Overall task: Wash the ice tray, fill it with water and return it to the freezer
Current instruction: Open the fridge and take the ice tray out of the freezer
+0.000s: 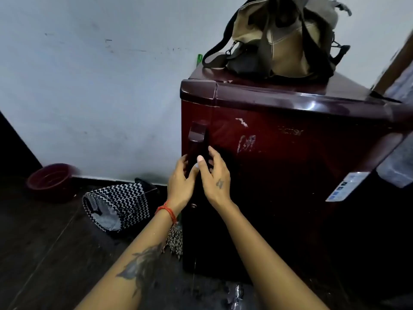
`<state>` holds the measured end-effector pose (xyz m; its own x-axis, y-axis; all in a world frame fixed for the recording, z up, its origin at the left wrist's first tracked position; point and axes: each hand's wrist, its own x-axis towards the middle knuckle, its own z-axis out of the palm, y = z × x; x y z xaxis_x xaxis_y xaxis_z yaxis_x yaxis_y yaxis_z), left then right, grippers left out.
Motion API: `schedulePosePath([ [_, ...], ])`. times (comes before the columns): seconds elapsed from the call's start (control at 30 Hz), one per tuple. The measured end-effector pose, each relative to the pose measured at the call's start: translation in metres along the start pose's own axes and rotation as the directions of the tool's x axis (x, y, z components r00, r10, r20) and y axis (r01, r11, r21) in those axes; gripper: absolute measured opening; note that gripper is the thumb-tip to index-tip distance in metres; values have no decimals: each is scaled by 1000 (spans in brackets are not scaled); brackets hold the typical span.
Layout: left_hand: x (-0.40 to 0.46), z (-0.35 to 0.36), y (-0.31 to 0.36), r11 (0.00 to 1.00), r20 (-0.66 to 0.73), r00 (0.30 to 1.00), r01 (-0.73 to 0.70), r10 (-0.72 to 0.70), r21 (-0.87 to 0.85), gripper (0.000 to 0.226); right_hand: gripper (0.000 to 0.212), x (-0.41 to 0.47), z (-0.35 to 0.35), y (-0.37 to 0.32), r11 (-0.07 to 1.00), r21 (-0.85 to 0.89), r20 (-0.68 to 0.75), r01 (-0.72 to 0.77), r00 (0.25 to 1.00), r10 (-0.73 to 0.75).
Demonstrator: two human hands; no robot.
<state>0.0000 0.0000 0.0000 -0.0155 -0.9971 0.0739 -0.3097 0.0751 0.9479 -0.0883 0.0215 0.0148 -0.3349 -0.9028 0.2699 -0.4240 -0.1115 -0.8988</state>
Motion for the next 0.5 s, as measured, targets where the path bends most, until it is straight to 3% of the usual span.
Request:
schedulePosePath([
  [0.17, 14, 6, -6, 998, -2, 999, -41, 41, 42, 33, 54, 21, 12, -4, 999, -41, 39, -16, 999, 18],
  [0.33, 16, 5, -8, 997, -27, 999, -36, 38, 66, 32, 39, 22, 14, 0, 992, -124, 9, -9, 1000, 10],
  [0.5, 7, 3, -9, 992, -43, 997, -59, 64, 113, 33, 38, 12, 9, -8, 985, -174, 8, -11, 1000, 13],
])
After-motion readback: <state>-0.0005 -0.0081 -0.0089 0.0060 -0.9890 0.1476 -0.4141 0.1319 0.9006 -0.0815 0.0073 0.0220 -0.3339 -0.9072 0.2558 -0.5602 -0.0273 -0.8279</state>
